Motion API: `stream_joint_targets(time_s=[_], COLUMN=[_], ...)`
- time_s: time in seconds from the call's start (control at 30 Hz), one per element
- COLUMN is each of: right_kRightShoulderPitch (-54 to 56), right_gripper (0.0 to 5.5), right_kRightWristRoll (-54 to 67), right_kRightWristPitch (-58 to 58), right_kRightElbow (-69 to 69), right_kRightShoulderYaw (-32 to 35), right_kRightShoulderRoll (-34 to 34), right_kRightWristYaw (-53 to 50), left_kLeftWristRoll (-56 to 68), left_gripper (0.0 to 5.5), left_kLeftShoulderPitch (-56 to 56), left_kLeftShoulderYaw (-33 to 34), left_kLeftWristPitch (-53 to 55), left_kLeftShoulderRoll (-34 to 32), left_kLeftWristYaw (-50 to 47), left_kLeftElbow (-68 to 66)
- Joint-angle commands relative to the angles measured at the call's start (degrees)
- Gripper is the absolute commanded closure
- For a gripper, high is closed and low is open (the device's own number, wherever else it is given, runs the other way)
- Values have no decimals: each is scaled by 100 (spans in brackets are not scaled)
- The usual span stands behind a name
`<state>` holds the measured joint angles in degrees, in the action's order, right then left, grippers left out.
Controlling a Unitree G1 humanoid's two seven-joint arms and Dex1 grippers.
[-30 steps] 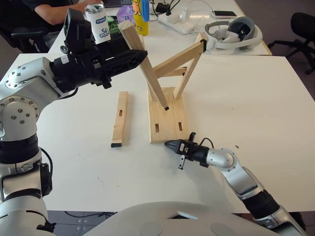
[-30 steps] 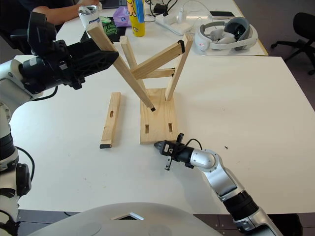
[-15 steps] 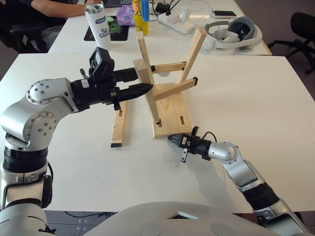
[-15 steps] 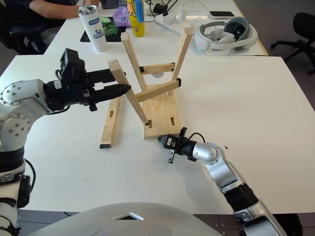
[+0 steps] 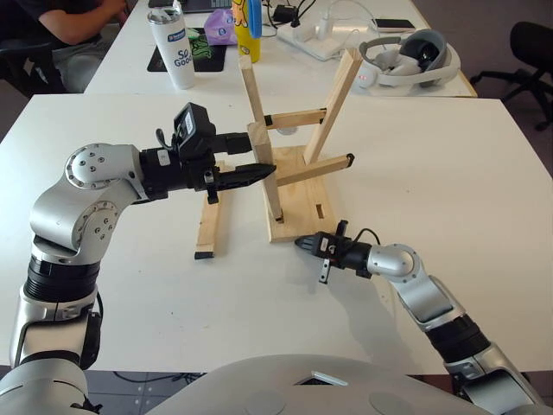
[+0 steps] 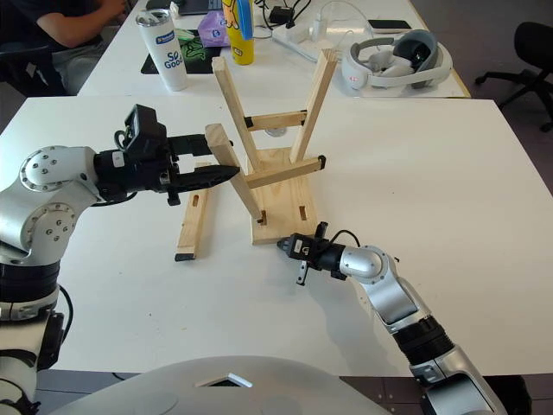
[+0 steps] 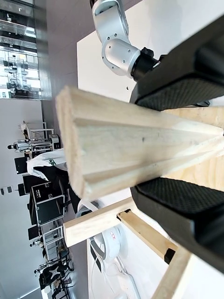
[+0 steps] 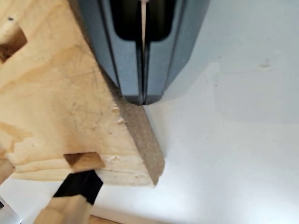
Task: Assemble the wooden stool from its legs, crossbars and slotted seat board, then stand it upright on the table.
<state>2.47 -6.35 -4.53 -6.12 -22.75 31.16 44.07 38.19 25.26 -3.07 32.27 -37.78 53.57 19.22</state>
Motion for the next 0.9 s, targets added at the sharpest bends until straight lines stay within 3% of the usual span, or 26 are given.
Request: stream_joint_targets(time_s=[0.03, 0.53, 0.77, 0.9], right_kRightShoulderPitch=[11, 128, 163, 18], right_gripper=[550, 550, 550, 550], right_kRightWristRoll=[-127, -154, -130, 745], right_kRightWristPitch=[-134, -73, -143, -614], right_kRightElbow=[236, 354, 323, -191], right_kRightShoulderYaw=[-61, -83, -104, 381], right_kRightShoulderRoll=[124, 172, 179, -33], right_kRightWristYaw=[133, 290, 348, 395], left_kLeftWristRoll=[-57, -662, -944, -777], left_gripper=[343, 343, 343, 343], left_kLeftShoulderPitch=[55, -465, 165, 497], left_kLeftShoulderYaw=[50, -170, -543, -497], left_kLeftWristPitch=[-30, -477, -702, -441], left_kLeftShoulderRoll=[97, -351, -441, -385], left_kLeftWristYaw=[-62, 830, 1428, 1494], left_kLeftElbow=[40, -976, -1386, -1390])
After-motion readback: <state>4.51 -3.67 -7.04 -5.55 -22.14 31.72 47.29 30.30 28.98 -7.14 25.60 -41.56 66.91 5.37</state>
